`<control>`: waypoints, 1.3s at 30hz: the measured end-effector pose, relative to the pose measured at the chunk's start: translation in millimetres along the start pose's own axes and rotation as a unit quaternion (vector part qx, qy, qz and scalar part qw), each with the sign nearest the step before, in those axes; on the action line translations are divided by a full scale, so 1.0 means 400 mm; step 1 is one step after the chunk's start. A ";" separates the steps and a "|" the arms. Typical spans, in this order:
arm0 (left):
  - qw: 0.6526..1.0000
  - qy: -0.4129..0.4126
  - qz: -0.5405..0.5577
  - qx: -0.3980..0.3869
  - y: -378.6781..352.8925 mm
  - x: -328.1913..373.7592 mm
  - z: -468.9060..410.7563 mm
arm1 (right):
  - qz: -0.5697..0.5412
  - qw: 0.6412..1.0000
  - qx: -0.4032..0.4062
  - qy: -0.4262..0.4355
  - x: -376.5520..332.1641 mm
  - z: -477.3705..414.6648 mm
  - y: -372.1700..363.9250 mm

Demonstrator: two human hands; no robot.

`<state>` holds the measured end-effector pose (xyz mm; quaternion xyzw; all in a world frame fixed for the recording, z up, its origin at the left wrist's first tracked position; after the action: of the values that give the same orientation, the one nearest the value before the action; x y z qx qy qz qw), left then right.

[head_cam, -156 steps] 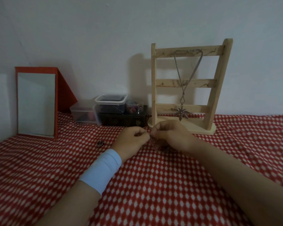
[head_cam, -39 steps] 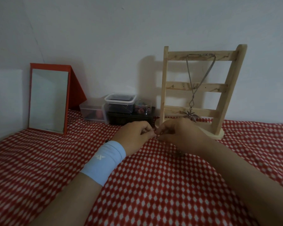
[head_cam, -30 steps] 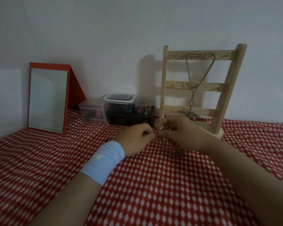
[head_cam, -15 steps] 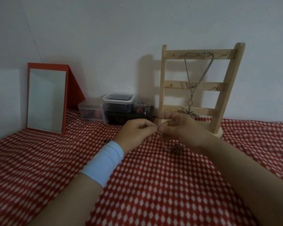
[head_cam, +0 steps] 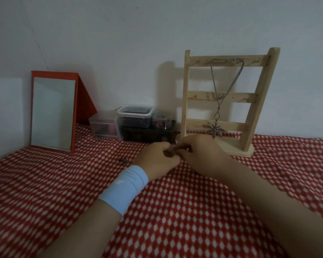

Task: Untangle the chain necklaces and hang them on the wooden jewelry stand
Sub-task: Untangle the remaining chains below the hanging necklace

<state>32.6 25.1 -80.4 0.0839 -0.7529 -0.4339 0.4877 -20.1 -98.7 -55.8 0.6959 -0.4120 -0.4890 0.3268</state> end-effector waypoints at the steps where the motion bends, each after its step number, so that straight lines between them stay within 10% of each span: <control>1: 0.999 0.005 0.047 0.025 0.004 -0.003 0.000 | 0.016 1.000 0.011 0.008 -0.004 -0.001 0.005; 6: 0.981 -0.030 0.144 0.130 0.022 -0.001 0.009 | 0.020 1.000 0.008 -0.007 -0.001 -0.004 0.015; 15: 0.979 0.012 0.200 0.034 -0.004 0.003 0.000 | -0.393 0.905 -0.073 -0.143 0.040 0.003 -0.044; 39: 0.969 -0.055 0.231 0.073 0.006 0.012 0.005 | -0.206 0.969 0.134 -0.008 0.048 0.004 0.026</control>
<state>29.4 25.2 -75.7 -0.0813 -0.8071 -0.2575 0.5250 -20.9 -120.5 -55.5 0.7994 -0.3244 -0.4913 0.1198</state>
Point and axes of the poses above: each hand's wrist, its own z-axis away from the middle knuckle, its own y-axis out of the back of the hand, x = y × z, the point moved 5 cm from there along -z, towards the middle knuckle, and after that the axes turned 2 degrees about -x, right-handed, at the moved point
